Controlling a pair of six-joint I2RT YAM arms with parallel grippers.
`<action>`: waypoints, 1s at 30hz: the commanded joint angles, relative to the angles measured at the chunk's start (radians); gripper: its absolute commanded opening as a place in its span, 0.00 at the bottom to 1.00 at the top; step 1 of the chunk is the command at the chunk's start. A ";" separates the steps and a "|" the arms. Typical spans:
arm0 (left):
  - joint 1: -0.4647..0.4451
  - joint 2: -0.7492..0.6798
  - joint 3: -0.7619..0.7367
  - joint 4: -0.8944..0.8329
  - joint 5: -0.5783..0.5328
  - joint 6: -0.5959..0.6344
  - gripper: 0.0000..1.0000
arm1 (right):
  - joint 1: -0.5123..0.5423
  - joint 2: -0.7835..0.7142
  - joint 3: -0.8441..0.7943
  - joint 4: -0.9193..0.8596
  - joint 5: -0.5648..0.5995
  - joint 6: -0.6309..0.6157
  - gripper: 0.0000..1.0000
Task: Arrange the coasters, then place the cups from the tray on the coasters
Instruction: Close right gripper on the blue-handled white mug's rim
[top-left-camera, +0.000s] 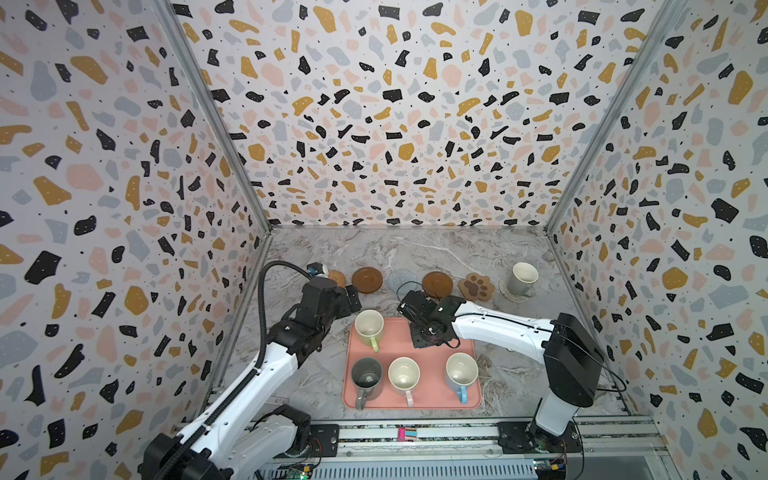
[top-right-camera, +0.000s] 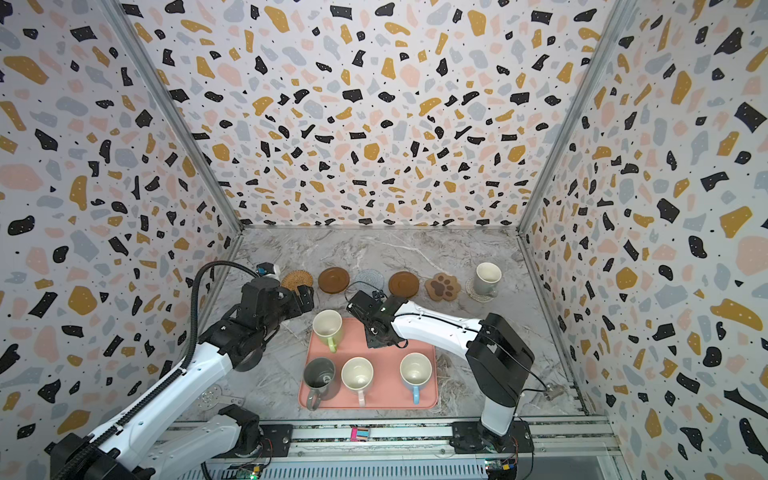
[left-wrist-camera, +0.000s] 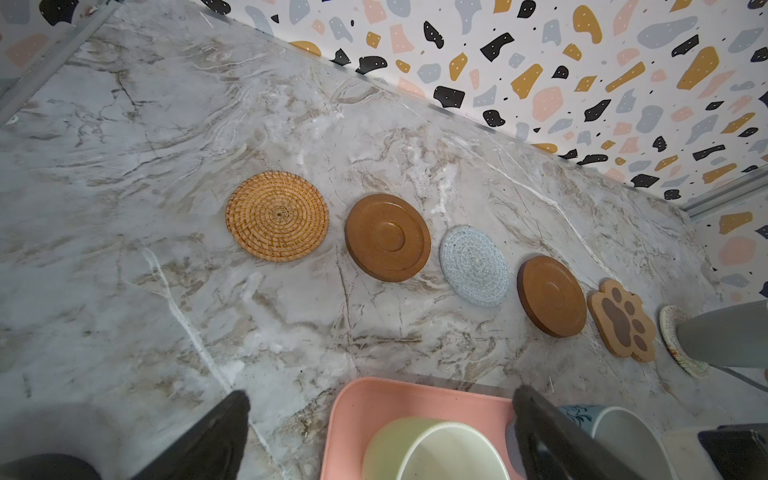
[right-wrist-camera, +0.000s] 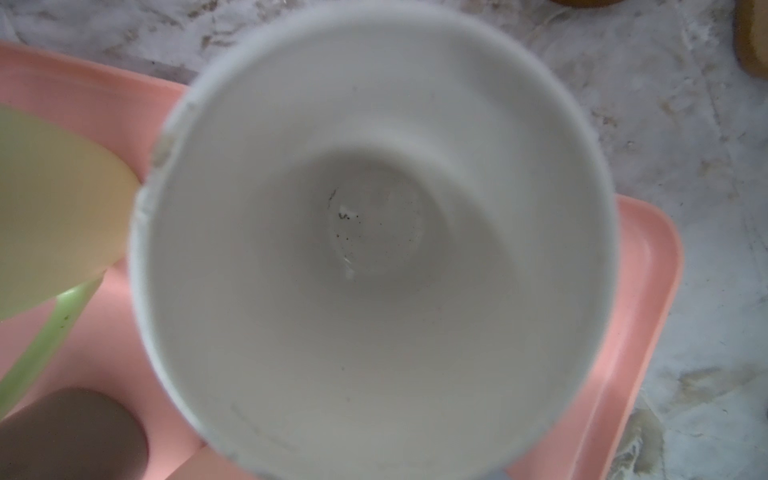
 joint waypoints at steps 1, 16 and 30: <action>-0.003 -0.008 -0.003 0.014 -0.005 0.006 1.00 | -0.003 0.004 -0.006 -0.005 0.032 -0.010 0.24; -0.004 -0.017 -0.006 0.011 -0.008 0.005 1.00 | 0.004 -0.012 -0.032 0.021 0.034 -0.013 0.15; -0.004 -0.022 -0.005 0.011 -0.010 0.004 1.00 | 0.004 -0.031 -0.029 0.039 0.027 -0.023 0.13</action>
